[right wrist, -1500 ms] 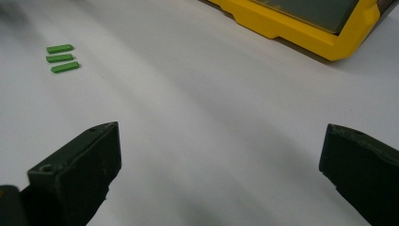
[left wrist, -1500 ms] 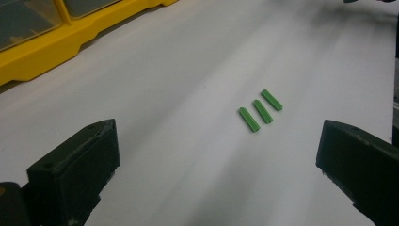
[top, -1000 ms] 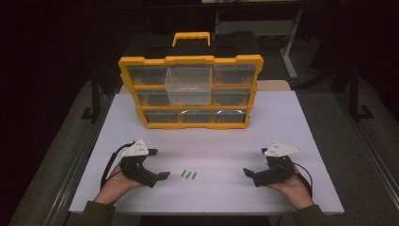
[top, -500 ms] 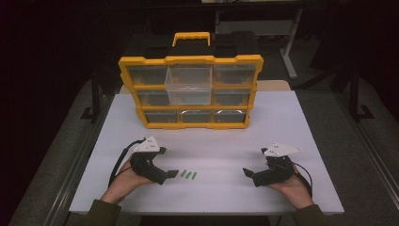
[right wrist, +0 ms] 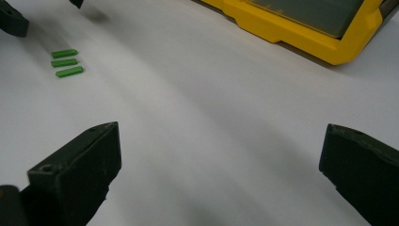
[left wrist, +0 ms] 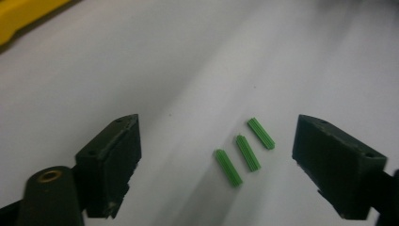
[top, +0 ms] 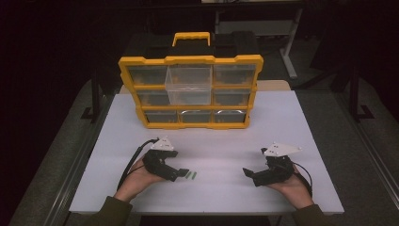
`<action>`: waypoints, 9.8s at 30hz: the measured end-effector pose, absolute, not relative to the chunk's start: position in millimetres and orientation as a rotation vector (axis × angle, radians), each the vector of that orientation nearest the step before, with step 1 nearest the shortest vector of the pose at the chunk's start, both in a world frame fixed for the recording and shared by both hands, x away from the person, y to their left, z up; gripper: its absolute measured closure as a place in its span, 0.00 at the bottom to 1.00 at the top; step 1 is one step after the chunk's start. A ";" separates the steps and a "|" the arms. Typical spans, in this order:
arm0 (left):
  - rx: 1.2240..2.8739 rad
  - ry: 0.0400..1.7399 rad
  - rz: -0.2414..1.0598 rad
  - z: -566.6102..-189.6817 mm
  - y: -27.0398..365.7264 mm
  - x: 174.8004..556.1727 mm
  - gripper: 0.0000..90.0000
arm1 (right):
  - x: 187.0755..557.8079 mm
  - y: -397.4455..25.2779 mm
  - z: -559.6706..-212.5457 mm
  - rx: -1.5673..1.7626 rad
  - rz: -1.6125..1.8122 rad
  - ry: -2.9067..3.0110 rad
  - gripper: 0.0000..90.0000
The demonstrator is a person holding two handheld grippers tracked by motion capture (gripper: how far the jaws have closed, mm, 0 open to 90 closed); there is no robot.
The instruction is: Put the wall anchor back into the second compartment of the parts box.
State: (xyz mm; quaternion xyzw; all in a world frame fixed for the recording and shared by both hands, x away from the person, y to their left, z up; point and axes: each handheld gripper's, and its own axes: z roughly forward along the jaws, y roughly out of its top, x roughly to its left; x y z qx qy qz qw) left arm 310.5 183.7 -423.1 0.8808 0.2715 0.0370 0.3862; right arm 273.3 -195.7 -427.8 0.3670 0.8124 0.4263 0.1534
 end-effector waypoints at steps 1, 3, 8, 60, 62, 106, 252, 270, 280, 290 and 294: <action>2.258 0.682 0.099 -424.0 182.7 311.4 0.19 | 273.3 -195.7 -427.8 1.052 1.222 2.330 0.00; 2.268 0.695 0.085 -425.2 179.6 311.2 0.24 | 273.4 -195.5 -427.8 1.053 1.222 2.331 0.00; 2.309 0.700 0.083 -427.2 176.2 310.6 0.42 | 273.5 -195.0 -428.1 1.049 1.216 2.340 0.00; 2.301 0.686 -0.004 -400.8 201.0 320.3 0.95 | 272.9 -194.5 -429.1 1.045 1.221 2.340 0.00; 2.312 0.675 -0.004 -395.8 204.4 323.3 0.95 | 273.1 -194.5 -429.6 1.044 1.223 2.342 0.00; 2.292 0.565 0.076 -222.3 237.4 373.1 0.95 | 271.7 -193.5 -436.4 1.046 1.266 2.371 0.00; 2.333 0.636 0.109 -405.0 159.3 314.8 0.17 | 272.6 -197.1 -438.1 1.074 1.261 2.371 0.00; 2.426 0.624 0.067 -425.6 156.3 306.9 0.68 | 271.9 -197.0 -438.8 1.076 1.257 2.372 0.00; 2.461 0.625 0.048 -431.8 151.7 306.1 0.83 | 271.8 -196.8 -438.9 1.072 1.258 2.373 0.00; 2.470 0.623 0.069 -433.0 150.4 305.1 0.89 | 271.8 -196.8 -438.7 1.074 1.258 2.373 0.00; 2.474 0.628 0.069 -432.8 151.0 305.9 0.93 | 271.7 -196.7 -438.7 1.074 1.258 2.372 0.00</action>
